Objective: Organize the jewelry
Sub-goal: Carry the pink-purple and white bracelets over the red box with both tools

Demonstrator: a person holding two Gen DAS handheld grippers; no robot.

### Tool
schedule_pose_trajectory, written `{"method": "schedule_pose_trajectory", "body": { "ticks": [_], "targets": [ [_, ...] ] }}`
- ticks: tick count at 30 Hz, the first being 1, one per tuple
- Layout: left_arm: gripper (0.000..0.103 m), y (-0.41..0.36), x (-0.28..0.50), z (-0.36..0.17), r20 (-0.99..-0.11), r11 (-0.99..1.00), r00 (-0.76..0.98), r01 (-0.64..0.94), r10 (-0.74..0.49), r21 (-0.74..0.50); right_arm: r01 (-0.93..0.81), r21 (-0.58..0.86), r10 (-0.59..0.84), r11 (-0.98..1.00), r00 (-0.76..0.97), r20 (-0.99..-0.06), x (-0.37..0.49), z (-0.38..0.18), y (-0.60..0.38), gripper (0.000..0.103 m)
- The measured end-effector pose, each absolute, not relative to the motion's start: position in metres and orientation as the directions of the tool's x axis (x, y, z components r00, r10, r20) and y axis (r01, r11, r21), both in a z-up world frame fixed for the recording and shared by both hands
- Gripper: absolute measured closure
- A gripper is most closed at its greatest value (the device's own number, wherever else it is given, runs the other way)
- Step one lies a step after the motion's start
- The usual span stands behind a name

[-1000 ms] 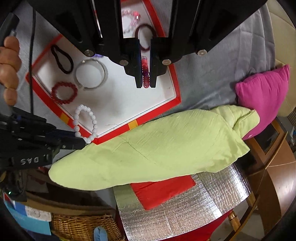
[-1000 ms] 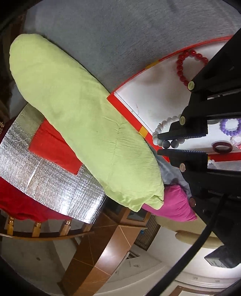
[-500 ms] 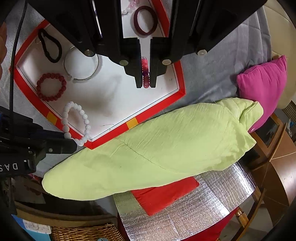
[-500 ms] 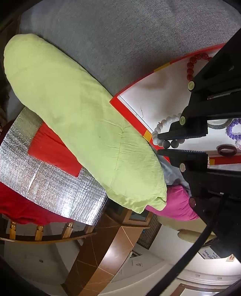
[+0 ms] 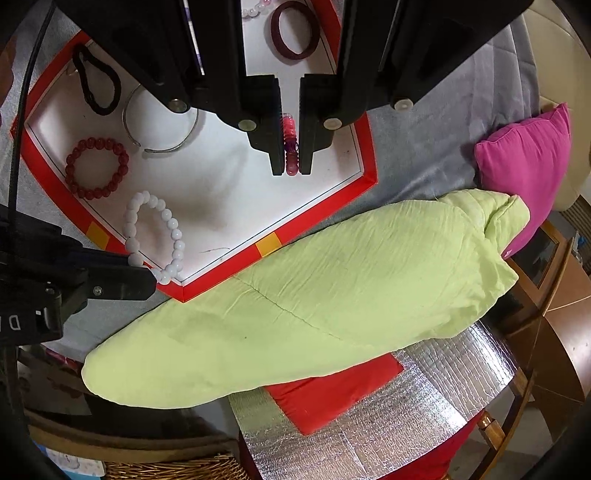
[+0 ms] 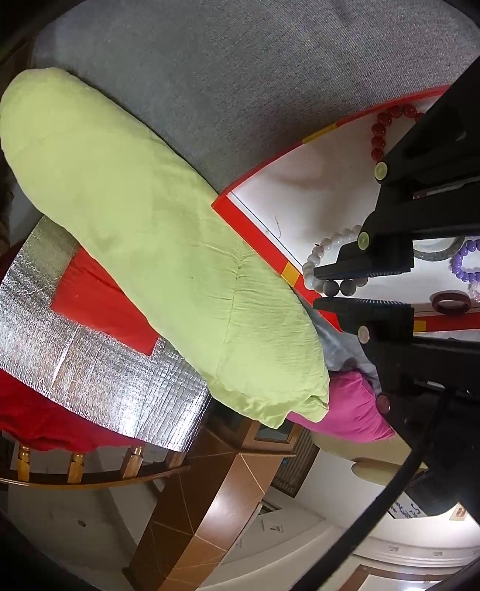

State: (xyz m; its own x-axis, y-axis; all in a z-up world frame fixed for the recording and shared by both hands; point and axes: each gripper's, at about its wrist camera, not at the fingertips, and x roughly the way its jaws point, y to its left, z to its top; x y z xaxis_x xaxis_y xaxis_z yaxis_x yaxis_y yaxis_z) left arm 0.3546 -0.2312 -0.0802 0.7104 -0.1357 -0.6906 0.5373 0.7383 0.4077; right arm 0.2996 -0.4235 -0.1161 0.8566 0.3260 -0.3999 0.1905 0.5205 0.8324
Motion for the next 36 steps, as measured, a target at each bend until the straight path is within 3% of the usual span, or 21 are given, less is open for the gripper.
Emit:
{"method": "schedule_pose_trajectory", "body": {
  "ticks": [36],
  "targets": [
    [0.095,-0.238,0.369,-0.117,-0.743,0.748,0.664,0.537,-0.089,0.39,0.283,0.831,0.319,0.478,0.826,-0.465,0.304,-0.14,-0.433,0.092]
  ]
}}
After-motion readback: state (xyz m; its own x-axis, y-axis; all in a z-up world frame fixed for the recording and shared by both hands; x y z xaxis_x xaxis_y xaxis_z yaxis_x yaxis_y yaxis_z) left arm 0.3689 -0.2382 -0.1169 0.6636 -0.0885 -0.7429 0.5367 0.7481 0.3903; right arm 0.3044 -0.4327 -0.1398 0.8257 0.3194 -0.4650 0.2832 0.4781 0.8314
